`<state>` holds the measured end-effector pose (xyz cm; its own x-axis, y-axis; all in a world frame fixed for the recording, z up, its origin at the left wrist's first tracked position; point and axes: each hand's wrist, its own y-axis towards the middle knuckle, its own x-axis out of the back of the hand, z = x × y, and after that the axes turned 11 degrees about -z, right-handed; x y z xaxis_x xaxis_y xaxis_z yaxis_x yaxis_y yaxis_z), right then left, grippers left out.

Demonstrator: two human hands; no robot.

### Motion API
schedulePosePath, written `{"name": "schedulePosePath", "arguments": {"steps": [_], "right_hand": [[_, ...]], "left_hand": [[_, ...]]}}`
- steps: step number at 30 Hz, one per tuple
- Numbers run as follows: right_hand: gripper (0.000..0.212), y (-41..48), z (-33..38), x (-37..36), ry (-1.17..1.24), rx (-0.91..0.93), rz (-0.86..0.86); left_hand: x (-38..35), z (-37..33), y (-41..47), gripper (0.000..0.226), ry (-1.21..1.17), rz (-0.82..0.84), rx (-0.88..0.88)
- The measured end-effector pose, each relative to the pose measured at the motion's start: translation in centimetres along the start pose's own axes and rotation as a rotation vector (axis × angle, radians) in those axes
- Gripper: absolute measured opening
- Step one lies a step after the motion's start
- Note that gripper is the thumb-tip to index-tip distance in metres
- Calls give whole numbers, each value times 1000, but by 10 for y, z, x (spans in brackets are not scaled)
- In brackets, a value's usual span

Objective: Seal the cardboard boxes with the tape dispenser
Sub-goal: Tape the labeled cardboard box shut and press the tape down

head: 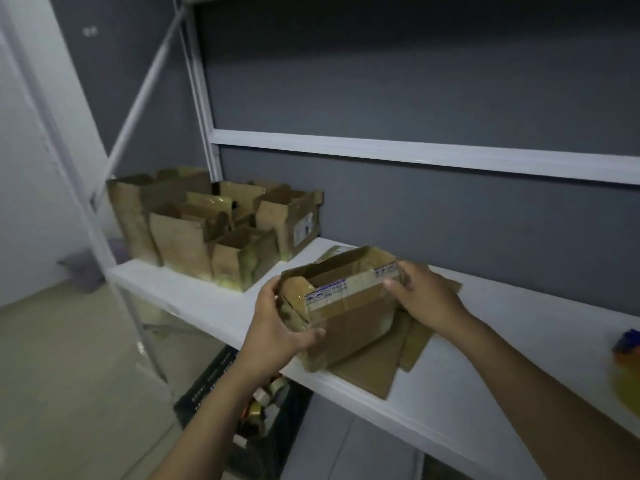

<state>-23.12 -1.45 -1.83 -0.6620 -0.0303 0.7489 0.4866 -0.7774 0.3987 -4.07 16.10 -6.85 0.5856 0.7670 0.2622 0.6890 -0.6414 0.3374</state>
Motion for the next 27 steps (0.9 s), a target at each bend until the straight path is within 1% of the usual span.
{"name": "schedulePosePath", "arguments": {"steps": [2, 4, 7, 10, 12, 14, 17, 19, 21, 24, 27], "right_hand": [[54, 10, 31, -24, -126, 55, 17], [60, 23, 58, -53, -209, 112, 13], [59, 37, 101, -98, -220, 130, 39], [63, 46, 144, -143, -278, 135, 82], [59, 52, 174, -174, -296, 131, 112], [53, 60, 202, -205, -217, 76, 150], [53, 68, 240, -245, -14, -29, 213], [49, 73, 258, -270, 67, -51, 228], [46, 78, 274, -293, 102, -62, 220], [50, 92, 291, -323, 152, -111, 196], [53, 108, 301, -345, 145, -128, 146]], "left_hand": [[32, 14, 9, 101, 12, -55, 5], [63, 33, 23, 100, 18, -103, 16], [111, 71, 48, 103, 51, -118, 30], [158, 108, 77, 107, 118, -109, 37], [192, 129, 97, 108, 118, -76, 62], [228, 147, 120, 109, 112, -21, 86], [278, 171, 159, 119, 102, 52, 123], [304, 185, 186, 121, 107, 98, 125], [325, 195, 212, 117, 119, 134, 112], [341, 204, 248, 105, 126, 199, 83], [344, 217, 278, 104, 174, 247, 65]]}}
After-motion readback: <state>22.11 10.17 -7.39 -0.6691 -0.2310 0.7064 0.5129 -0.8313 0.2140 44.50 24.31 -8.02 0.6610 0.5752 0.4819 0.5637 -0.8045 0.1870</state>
